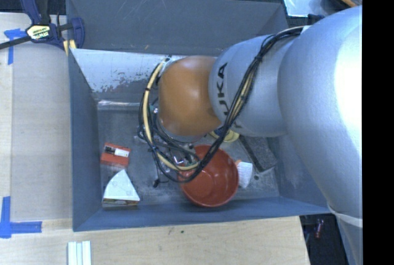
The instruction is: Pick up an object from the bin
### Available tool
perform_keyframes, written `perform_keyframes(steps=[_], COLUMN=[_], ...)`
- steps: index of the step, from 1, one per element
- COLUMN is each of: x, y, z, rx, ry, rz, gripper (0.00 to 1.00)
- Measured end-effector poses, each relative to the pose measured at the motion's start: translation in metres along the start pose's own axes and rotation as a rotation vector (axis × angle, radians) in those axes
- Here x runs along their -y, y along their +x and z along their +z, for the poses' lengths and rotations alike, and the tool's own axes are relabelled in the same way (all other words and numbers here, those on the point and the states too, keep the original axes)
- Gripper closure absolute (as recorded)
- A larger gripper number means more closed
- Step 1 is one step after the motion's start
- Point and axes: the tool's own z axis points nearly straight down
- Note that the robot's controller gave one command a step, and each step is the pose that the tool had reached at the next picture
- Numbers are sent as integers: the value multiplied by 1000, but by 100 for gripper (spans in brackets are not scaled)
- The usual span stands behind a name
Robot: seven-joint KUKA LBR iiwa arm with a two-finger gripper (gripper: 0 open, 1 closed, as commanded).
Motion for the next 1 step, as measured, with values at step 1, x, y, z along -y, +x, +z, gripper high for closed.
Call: perform_keyframes(steps=[1], x=[37], y=[24], z=[-176], rx=[-1], ry=[2], rz=[248], gripper=[100])
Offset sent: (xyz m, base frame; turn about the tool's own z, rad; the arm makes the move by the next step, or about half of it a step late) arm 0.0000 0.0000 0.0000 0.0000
